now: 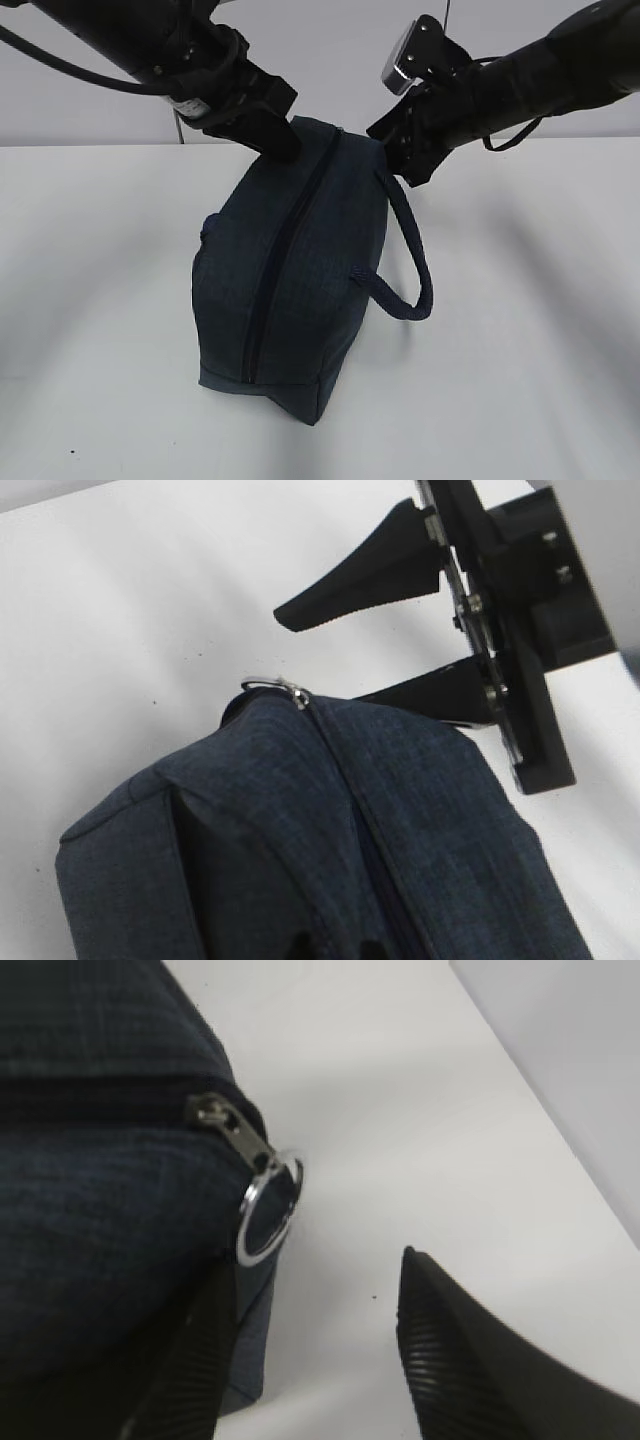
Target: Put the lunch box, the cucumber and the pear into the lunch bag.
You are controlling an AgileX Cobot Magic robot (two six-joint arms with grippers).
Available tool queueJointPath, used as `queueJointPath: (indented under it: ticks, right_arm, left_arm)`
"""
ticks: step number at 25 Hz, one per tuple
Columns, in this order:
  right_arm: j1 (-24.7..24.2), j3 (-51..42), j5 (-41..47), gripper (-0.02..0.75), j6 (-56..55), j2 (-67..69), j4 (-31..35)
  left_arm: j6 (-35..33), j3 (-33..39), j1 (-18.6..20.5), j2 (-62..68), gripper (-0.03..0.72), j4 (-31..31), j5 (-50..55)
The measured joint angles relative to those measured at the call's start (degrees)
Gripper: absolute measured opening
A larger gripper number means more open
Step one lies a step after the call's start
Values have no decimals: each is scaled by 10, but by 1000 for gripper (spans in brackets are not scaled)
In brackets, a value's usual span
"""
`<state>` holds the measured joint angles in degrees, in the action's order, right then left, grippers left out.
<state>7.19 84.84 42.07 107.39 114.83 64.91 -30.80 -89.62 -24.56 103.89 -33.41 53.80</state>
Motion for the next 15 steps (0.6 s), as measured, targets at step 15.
queueJointPath:
  ticks: [15]
  right_arm:
    - [3,0,24,342,74,0,105]
  left_arm:
    - [-2,0,0,13,15,-24,-1]
